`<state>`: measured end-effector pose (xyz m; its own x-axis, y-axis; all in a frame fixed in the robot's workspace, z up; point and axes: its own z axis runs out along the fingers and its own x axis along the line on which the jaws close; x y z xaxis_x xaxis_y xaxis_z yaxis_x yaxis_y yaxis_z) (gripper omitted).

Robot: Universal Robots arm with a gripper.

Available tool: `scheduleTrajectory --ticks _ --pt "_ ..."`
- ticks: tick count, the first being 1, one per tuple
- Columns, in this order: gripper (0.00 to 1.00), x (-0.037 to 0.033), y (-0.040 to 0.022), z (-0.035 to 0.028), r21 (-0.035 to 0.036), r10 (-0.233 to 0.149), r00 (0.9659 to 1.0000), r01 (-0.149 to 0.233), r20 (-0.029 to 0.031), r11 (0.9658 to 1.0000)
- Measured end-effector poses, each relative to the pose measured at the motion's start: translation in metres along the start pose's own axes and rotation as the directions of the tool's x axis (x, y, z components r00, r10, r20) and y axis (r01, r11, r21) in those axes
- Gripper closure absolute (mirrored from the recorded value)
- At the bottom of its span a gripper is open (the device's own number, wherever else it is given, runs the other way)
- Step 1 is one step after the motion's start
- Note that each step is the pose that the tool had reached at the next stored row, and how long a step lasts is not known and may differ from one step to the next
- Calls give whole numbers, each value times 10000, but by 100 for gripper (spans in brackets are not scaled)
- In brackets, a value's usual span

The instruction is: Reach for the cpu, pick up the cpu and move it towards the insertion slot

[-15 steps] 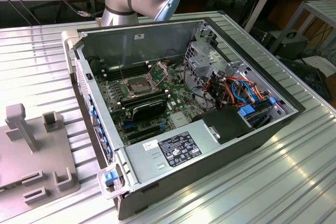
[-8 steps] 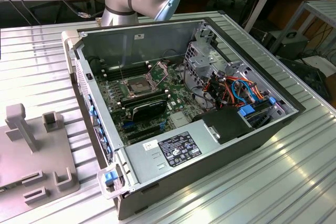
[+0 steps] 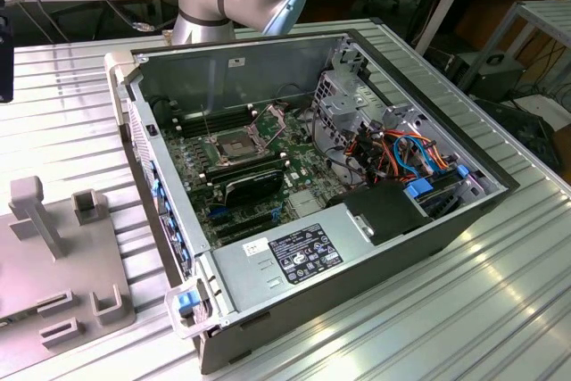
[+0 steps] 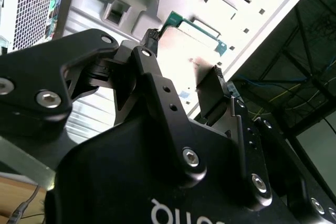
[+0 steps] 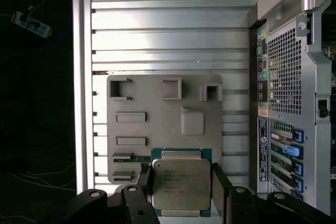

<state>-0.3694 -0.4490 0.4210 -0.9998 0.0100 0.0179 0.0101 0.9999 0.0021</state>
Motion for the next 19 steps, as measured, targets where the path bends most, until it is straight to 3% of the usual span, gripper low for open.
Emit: scheduleTrajectory --ticks 9,19 --pt "45 -88 1 -2 0 0 10000 0 0 10000" --pt "45 -99 1 -2 0 0 10000 0 -1 10000"
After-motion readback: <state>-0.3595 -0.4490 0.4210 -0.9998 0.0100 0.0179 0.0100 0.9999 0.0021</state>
